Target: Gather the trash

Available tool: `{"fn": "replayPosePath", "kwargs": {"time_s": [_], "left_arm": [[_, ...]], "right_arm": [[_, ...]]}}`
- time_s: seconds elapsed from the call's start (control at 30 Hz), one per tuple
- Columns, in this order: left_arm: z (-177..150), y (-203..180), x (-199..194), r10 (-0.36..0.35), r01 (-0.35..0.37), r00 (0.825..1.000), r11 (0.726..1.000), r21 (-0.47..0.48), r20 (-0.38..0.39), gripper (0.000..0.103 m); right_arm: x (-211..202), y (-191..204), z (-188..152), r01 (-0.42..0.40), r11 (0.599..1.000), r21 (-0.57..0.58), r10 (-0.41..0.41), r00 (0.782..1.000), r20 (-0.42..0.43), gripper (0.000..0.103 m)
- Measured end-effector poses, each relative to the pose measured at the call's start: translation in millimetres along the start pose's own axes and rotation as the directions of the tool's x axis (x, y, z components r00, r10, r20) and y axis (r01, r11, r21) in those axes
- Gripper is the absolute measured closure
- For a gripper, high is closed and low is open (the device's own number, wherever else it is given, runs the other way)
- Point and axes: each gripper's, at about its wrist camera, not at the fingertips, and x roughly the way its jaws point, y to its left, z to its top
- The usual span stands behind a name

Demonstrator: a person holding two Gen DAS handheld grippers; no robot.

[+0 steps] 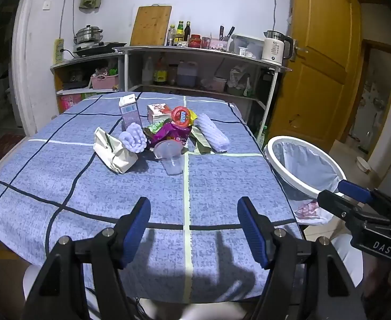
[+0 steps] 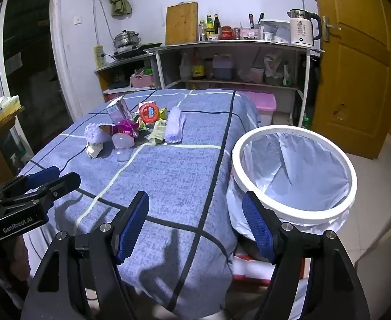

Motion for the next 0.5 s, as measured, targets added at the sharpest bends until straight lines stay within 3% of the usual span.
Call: {"fn": "replayPosePath", "kwargs": {"time_s": [0.5], "left_arm": [[0.0,0.6,-0.1,-0.003,0.003,1.000,1.000,-0.003,0.003,0.034]], "right_arm": [[-2.1,-2.2,-0.9,0.000,1.000,-0.006,0.000,1.000,0.006,0.030]]}}
